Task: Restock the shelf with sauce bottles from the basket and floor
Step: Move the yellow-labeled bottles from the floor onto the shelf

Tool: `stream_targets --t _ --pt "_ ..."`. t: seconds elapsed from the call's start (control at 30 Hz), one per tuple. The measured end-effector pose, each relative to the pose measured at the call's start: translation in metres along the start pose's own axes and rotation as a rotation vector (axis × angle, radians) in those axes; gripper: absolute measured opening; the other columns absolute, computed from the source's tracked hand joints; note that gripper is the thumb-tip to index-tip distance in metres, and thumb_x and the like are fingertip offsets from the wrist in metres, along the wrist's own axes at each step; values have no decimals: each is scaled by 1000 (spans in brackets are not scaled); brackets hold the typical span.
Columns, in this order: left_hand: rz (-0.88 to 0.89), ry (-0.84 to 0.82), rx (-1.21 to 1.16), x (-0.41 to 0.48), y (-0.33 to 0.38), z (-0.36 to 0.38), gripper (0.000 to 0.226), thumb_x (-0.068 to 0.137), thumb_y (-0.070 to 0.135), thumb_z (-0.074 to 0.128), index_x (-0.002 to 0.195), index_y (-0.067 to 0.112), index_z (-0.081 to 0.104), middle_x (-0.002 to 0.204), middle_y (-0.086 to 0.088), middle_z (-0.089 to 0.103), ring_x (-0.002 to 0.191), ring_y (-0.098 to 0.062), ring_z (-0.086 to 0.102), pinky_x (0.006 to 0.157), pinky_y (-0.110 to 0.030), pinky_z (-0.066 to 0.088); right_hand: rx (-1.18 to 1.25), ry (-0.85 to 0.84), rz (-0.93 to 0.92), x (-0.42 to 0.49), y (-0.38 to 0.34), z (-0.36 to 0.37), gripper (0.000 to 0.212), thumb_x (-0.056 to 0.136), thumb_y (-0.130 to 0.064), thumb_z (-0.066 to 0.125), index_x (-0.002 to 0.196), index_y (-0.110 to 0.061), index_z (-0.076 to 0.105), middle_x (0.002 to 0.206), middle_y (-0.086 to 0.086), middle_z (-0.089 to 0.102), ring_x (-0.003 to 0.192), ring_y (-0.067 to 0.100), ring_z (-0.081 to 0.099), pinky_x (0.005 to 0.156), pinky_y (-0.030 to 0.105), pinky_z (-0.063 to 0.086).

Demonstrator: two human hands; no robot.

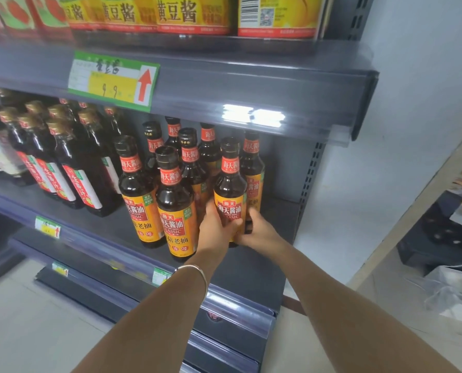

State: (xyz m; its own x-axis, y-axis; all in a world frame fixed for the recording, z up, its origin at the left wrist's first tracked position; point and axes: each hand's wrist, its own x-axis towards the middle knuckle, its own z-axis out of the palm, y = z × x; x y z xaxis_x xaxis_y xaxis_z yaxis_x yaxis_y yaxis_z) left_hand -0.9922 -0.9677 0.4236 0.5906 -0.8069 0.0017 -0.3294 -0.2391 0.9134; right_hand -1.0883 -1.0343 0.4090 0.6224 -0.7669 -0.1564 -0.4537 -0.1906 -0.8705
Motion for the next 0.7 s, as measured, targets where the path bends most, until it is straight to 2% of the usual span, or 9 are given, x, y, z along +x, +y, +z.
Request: stream_targets --t 0.07,0.17,0.3,0.5,0.7 --pt "-8 -15 -26 0 0 -2 71 83 12 67 143 15 27 138 -7 50 131 -26 44 110 -46 36 -9 105 -22 -4 -3 10 57 78 -31 73 125 -21 42 111 -3 59 99 17 61 91 36 53" --pt "-2 -64 -24 0 -1 -5 68 84 12 66 141 15 30 137 -7 51 130 -25 45 110 -45 37 -120 220 -21 -5 -4 11 61 76 -39 73 124 -17 44 119 3 63 106 24 62 93 42 51" --pt "26 -50 62 0 -3 -2 69 83 18 68 141 16 30 136 -11 48 129 -28 43 108 -47 37 -163 197 3 -6 -3 9 66 76 -45 72 128 -17 41 123 4 62 110 25 61 93 39 51" --pt "51 -65 81 -3 -2 -3 66 86 17 64 142 14 30 137 -9 50 129 -26 45 110 -42 36 -172 218 29 -8 -6 9 63 78 -38 72 128 -13 40 124 7 59 110 27 60 93 42 51" --pt "-8 -145 191 -16 3 -10 80 88 19 61 149 12 10 144 -10 44 132 -28 43 110 -40 36 -207 232 62 -15 -9 14 68 76 -40 72 130 -15 38 122 10 57 107 29 61 89 45 54"
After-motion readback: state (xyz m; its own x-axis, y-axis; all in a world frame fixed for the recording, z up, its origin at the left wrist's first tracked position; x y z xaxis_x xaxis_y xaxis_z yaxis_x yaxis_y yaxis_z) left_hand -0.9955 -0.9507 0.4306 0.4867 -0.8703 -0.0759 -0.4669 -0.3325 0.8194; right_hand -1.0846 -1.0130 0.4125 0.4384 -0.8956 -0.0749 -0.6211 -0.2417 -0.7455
